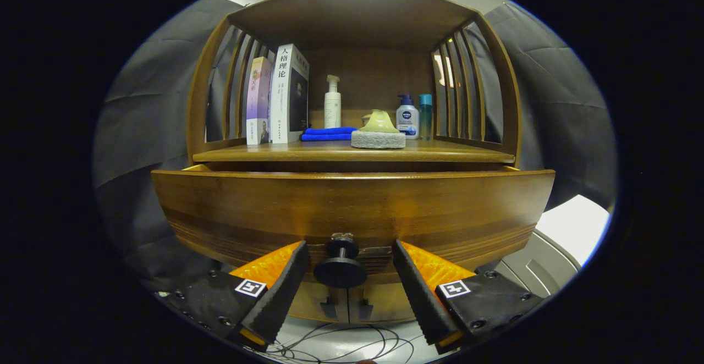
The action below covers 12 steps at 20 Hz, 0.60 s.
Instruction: Pull open the drawer, take out the items inside it, and place them on the countertop above the cabinet.
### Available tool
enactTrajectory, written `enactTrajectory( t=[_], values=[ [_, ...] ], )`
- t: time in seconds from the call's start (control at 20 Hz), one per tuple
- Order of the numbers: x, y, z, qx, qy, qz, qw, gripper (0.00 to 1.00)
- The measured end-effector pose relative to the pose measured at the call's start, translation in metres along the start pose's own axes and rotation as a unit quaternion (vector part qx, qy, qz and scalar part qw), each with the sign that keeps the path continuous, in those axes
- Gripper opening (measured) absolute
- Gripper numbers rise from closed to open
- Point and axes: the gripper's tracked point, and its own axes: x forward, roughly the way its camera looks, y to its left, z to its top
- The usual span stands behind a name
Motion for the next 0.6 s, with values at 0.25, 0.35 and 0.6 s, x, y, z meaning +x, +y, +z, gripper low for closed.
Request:
enactTrajectory(
  t=[0.25, 0.35, 0.6],
  values=[
    [0.023, 0.0, 0.006, 0.001, -0.002, -0.002, 1.0, 0.98],
    [0.031, 0.0, 0.007, 0.002, -0.002, -0.003, 1.0, 0.98],
    [0.045, 0.0, 0.011, 0.003, -0.004, -0.003, 1.0, 0.98]
  ],
)
